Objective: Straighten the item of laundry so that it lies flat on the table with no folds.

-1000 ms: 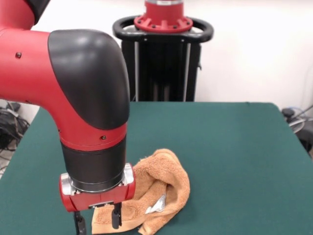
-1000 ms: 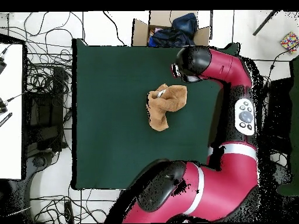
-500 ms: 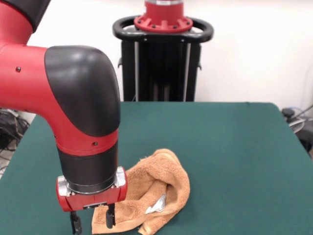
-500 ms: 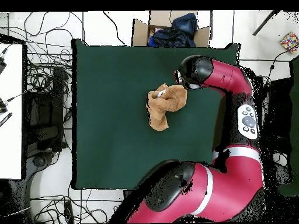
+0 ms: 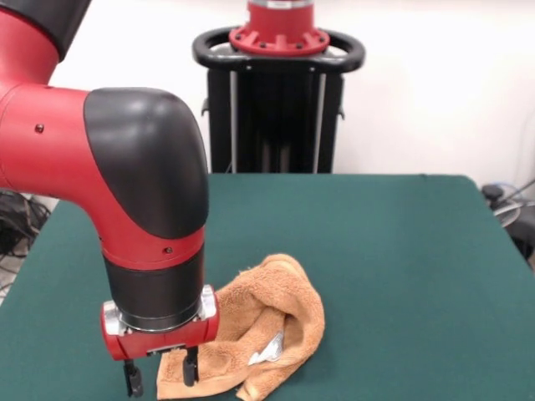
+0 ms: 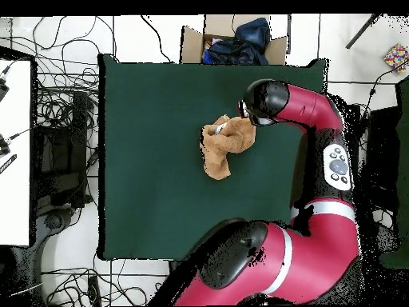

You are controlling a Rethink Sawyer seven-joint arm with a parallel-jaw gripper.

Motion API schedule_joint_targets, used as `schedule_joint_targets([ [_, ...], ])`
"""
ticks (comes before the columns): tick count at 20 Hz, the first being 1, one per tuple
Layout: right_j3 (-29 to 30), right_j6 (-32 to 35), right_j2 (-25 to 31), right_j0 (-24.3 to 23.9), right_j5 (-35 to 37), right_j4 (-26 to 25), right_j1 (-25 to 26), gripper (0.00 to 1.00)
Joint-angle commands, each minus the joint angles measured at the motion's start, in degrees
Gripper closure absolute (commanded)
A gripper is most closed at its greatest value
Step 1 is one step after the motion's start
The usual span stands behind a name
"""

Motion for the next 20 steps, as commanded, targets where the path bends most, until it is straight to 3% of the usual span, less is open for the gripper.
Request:
schedule_joint_targets([
  [1, 11.8, -5.6, 5.7, -1.3, -4.1, -2.5, 1.2, 0.0],
  [10, 18.1, -5.0, 6.7, -3.1, -6.5, -3.5, -0.7, 0.0],
  [20, 9.9, -5.7, 7.2, -3.4, -9.9, -5.6, 5.8, 0.0],
])
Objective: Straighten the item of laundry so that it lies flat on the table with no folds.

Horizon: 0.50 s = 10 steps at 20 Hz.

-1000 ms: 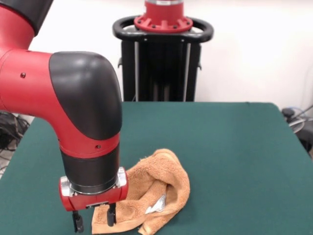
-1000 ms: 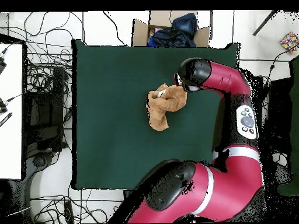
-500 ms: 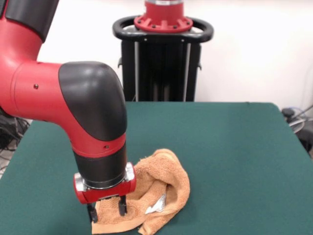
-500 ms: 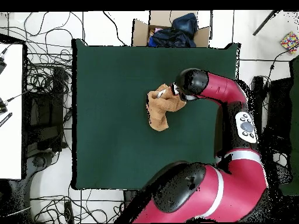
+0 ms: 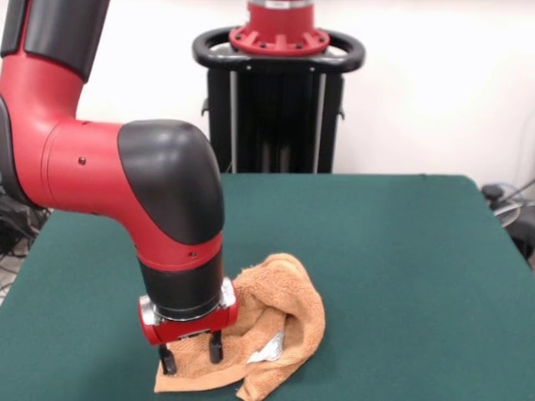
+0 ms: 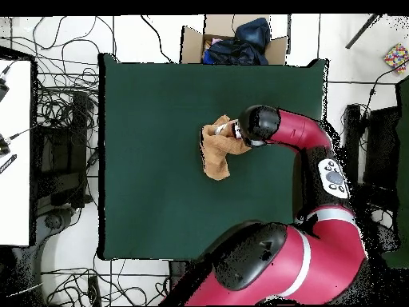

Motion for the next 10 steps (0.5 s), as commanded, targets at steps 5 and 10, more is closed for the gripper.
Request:
schedule_joint_targets([
  [5, -3.2, -6.9, 6.1, -1.0, -1.6, -4.0, 7.3, 0.0],
  [10, -4.2, -5.8, 6.2, -0.5, -2.8, -4.5, 8.1, 0.0],
])
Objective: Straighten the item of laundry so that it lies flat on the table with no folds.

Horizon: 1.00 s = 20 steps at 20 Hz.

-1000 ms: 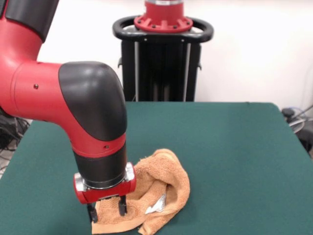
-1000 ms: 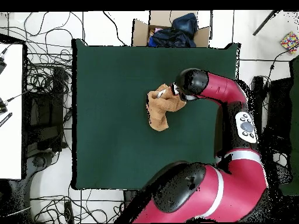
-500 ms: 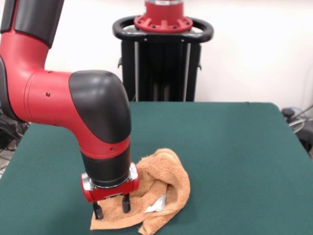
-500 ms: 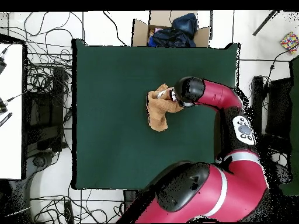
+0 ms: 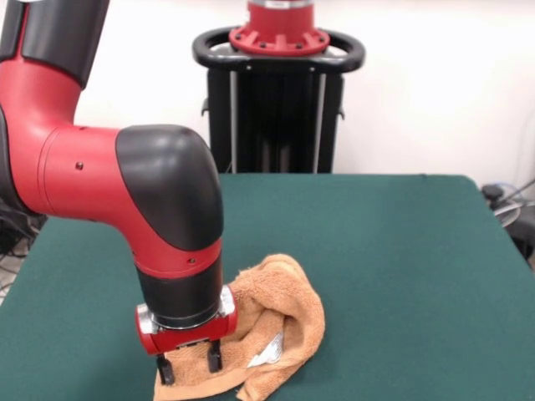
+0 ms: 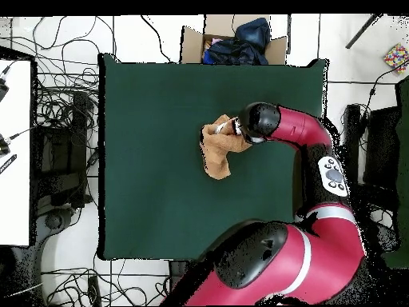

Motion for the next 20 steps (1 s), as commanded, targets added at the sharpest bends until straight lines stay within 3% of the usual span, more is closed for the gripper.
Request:
schedule_joint_targets([
  [1, -2.9, -5.7, 5.1, -0.1, -3.1, -3.8, 7.7, 0.0],
  [20, -5.1, -5.1, 5.3, -0.6, -4.8, -4.4, 10.4, 0.0],
])
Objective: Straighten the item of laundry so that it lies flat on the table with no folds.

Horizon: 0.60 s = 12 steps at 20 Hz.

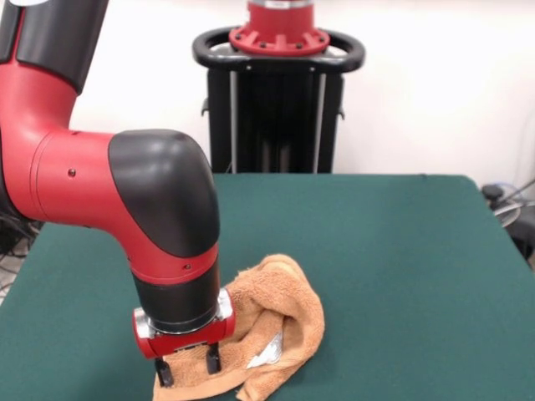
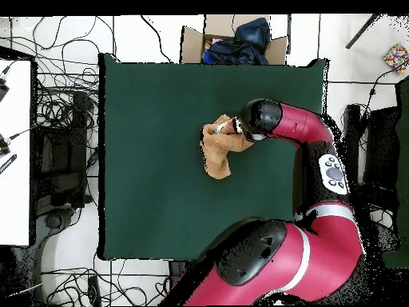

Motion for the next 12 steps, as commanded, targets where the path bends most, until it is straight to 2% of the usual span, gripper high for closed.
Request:
schedule_joint_targets([
  [1, -2.9, -4.8, 4.8, -0.5, -7.3, -4.4, 9.5, 0.0],
  [12, -2.5, -4.1, 4.8, -0.8, -7.2, -3.9, 9.8, 0.0],
])
